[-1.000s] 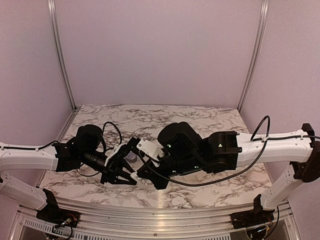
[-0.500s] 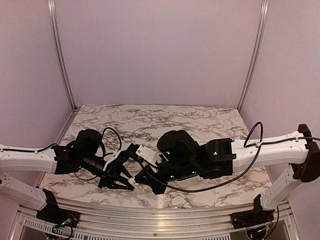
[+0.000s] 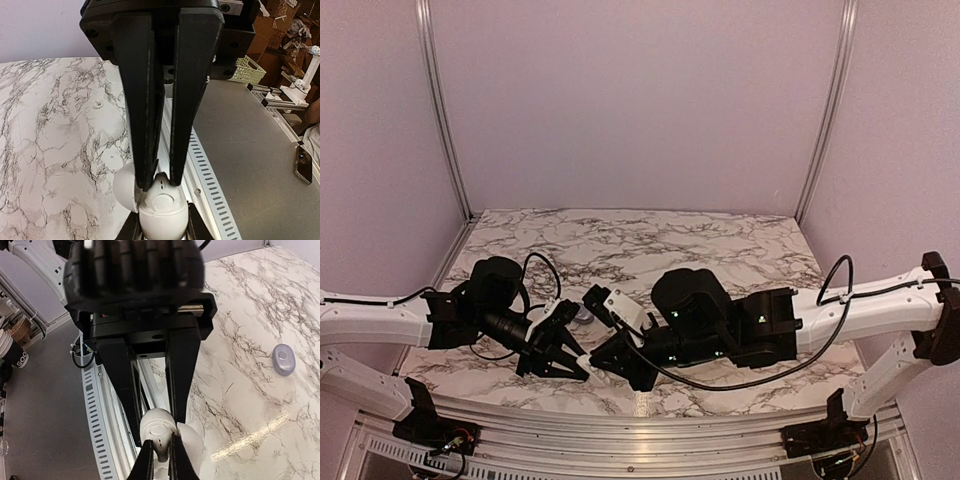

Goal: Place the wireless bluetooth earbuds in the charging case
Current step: Pick up the left earbud from the left side groove of the charging case.

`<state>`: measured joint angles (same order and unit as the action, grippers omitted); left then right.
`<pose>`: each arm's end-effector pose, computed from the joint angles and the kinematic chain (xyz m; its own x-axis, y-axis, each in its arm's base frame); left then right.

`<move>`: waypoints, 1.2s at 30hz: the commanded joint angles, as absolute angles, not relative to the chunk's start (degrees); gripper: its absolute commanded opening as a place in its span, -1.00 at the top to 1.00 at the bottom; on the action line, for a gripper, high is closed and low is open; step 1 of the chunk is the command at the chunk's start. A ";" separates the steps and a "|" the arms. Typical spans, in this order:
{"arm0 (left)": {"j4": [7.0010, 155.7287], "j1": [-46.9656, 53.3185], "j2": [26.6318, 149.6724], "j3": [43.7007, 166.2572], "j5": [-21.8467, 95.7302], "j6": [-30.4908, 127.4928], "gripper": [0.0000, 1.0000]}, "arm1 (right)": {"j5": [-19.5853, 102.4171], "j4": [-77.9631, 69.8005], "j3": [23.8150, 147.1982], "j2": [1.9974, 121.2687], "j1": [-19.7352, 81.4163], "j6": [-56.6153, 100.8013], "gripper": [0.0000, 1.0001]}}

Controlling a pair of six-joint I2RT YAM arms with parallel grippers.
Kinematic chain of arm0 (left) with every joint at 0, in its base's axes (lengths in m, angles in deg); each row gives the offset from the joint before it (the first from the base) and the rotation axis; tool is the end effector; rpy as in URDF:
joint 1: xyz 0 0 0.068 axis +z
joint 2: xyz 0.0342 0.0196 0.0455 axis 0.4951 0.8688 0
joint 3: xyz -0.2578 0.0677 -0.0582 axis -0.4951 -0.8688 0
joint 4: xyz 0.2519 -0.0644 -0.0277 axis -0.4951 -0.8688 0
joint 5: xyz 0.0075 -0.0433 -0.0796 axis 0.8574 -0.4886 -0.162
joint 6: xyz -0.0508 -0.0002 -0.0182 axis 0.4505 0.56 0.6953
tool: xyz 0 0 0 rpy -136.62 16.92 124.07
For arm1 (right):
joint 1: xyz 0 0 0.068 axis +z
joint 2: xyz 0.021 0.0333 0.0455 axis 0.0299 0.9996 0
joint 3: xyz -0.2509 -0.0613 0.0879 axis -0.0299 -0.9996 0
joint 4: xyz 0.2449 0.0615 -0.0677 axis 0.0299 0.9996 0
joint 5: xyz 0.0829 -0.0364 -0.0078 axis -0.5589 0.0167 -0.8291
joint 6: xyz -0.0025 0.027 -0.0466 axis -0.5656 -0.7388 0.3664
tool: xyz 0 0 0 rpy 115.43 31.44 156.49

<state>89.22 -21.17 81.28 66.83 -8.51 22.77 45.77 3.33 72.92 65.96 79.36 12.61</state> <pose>0.1329 -0.2088 0.2303 -0.0292 0.2648 -0.9639 0.9581 -0.2676 -0.1025 0.0713 0.3352 0.2835 -0.3805 -0.4276 -0.8200 -0.9159 0.2972 0.2700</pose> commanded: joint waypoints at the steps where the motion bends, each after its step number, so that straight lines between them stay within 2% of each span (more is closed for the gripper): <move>1: 99.48 -22.55 78.58 70.36 -13.07 22.13 1.00 | 46.67 3.15 71.75 67.80 80.96 11.94 0.74; 6: 99.48 -22.65 78.53 70.39 -13.26 22.13 1.00 | 47.97 3.31 71.75 67.36 81.13 11.94 0.68; 12: 99.48 -22.73 78.32 70.19 -13.24 22.11 1.00 | 50.81 3.83 71.87 66.31 81.17 12.01 0.99; 36: 99.48 -22.74 79.55 70.39 -8.99 21.80 1.00 | 58.16 12.73 69.11 52.26 81.15 7.77 1.00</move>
